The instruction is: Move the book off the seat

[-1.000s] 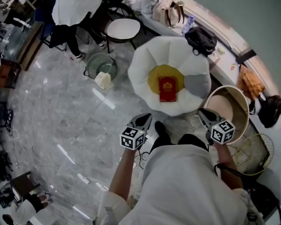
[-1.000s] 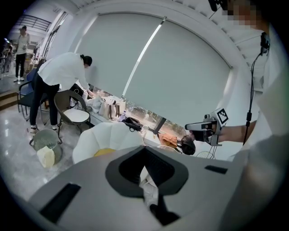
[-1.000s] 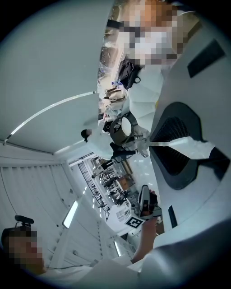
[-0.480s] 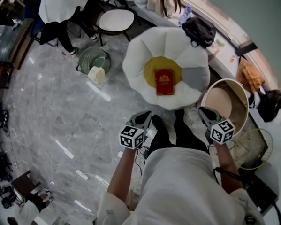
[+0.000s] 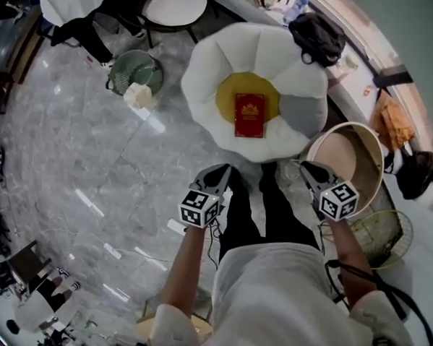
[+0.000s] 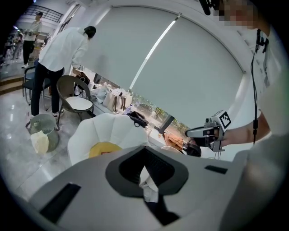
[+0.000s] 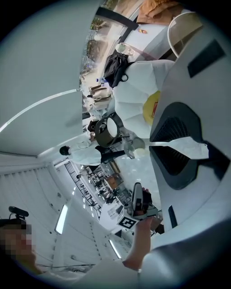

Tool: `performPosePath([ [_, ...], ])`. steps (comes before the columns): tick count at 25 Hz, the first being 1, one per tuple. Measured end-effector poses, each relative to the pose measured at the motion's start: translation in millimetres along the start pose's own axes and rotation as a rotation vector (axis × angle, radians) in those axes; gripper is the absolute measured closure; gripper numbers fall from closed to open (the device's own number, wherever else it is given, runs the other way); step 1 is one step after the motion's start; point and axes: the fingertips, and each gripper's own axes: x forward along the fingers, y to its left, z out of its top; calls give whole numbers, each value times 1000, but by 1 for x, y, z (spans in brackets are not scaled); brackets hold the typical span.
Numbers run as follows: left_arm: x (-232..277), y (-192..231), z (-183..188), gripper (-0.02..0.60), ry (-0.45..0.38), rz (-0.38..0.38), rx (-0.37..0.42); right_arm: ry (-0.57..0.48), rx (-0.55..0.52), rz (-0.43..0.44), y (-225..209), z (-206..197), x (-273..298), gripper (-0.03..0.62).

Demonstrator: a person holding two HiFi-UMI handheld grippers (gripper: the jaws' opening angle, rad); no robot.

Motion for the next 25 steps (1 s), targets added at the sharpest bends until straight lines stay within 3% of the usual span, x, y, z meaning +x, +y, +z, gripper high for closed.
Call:
performPosePath([
  [8,59,26,-31,580,14,56,-66,66,-8,33,-54,-14,50,543],
  [25,183,106,-113,580,51,109,-150,182,68,83,-153,-97,180,543],
])
